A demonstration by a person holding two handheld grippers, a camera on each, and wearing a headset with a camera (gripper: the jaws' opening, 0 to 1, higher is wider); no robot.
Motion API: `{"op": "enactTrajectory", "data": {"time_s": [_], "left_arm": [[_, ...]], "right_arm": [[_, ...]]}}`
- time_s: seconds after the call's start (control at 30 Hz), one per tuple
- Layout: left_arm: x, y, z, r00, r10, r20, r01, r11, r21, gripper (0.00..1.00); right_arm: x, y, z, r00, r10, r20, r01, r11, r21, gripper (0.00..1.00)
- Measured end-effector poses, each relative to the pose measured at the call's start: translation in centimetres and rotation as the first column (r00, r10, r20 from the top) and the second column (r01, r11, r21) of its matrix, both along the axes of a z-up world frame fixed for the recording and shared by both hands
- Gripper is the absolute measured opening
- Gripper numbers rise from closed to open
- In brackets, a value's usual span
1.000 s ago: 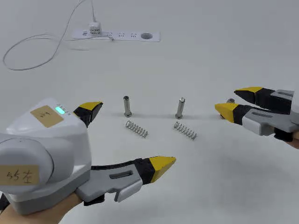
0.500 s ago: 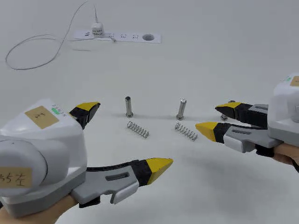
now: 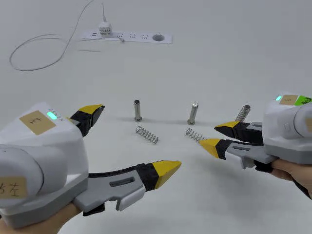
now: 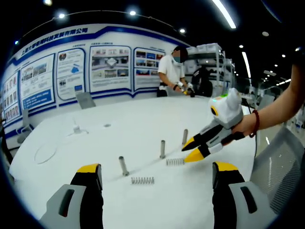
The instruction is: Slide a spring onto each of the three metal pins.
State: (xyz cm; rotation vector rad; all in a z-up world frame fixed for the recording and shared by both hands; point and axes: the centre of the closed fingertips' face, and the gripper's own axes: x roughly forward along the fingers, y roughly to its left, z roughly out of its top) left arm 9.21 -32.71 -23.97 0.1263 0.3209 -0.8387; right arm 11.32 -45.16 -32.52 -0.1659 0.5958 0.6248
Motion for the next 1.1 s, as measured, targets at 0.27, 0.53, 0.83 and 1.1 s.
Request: {"op": "enactTrajectory", "data": {"time_s": [0.27,0.53,0.83,1.1], "left_arm": [[0.0,0.3,-0.1,1.000,0.007,0.000,-0.007,1.000,0.006,0.97],[0.0,0.4,-0.1,1.000,0.005,0.001,-0.005,1.000,0.011,0.96],[0.1,0.4,-0.1,1.000,0.004,0.008,-0.004,1.000,0.018,0.95],[0.0,0.5,-0.3,1.000,-0.002,0.014,0.002,0.999,0.036,0.92]], "right_arm": [[0.3,-0.1,-1.3,1.000,-0.001,-0.022,0.000,1.000,-0.013,0.20],[0.3,-0.2,-2.2,0.998,-0.024,-0.051,0.023,1.000,-0.006,0.16],[0.1,-0.3,-2.2,0.999,-0.030,-0.044,0.030,0.999,-0.014,0.12],[0.1,-0.3,-1.7,0.998,-0.033,-0.049,0.033,0.999,0.001,0.11]]}}
